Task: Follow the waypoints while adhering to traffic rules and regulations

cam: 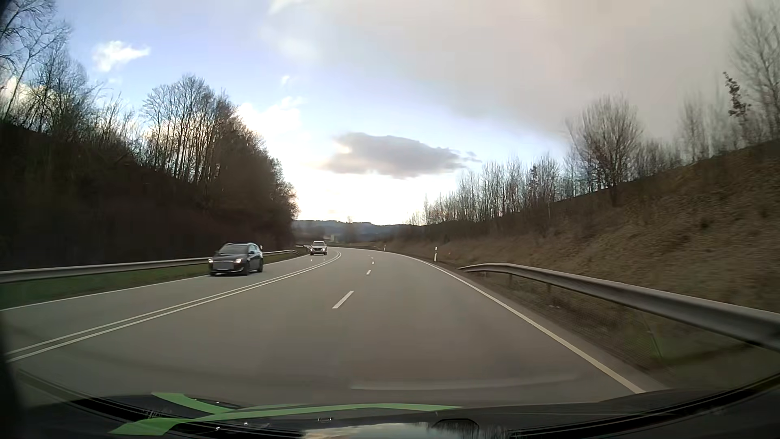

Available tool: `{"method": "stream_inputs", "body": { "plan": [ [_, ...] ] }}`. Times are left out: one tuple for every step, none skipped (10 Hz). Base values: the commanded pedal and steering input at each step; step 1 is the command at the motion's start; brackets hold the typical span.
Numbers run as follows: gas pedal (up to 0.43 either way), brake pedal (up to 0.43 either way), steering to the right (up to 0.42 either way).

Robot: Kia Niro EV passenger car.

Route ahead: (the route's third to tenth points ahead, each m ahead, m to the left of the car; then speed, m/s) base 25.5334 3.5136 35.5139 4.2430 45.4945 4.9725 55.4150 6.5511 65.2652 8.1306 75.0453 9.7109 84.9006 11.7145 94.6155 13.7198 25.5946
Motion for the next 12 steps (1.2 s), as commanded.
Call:
{"method": "stream_inputs", "body": {
  "plan": [
    [0.130,0.000,-0.019],
    [0.130,0.000,-0.019],
    [0.130,0.000,-0.019],
    [0.130,0.000,-0.020],
    [0.130,0.000,-0.019],
    [0.130,0.000,-0.019],
    [0.130,0.000,-0.020],
    [0.130,0.000,-0.020],
    [0.130,0.000,-0.018],
    [0.130,0.000,-0.016],
    [0.130,0.000,-0.014],
    [0.130,0.000,-0.014]
  ]
}}
